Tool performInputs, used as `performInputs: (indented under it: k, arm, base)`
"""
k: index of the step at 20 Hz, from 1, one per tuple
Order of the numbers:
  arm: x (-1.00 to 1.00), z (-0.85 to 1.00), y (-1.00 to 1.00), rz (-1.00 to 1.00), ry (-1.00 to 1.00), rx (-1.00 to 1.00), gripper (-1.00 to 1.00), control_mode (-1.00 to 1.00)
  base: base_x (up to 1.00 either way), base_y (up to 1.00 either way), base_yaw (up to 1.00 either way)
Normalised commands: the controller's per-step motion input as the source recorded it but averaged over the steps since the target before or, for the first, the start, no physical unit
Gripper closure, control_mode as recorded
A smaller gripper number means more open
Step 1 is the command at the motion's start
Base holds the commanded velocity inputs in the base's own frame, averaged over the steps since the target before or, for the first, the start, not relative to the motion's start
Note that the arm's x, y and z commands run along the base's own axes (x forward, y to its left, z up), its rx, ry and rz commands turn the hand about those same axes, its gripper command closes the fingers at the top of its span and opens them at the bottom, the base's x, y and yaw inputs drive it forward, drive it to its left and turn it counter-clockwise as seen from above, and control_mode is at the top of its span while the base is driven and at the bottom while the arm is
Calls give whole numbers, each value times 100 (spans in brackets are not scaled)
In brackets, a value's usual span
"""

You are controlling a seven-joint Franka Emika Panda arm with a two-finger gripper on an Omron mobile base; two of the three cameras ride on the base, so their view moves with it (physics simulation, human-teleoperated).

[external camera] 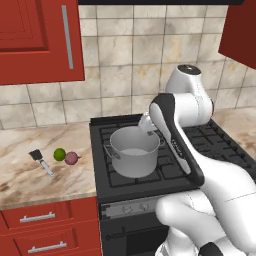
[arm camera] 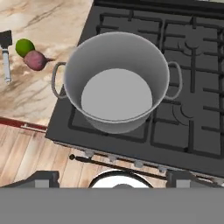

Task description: Put the onion and lime in the pot. Retrieve the spatula and lightly stir the vegetables in the pot.

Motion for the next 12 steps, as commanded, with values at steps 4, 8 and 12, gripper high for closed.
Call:
performInputs:
  k: [4,8,12]
  arm:
    - [-29,-10,91,28,-9,0,-100,-100]
    - [0,0,85,11,-2,-6,-100,-100]
    - [5,0,89,2,2,-8,-100,-100]
  base:
    - [0,0,0]
    - [0,0,0]
    - [0,0,0]
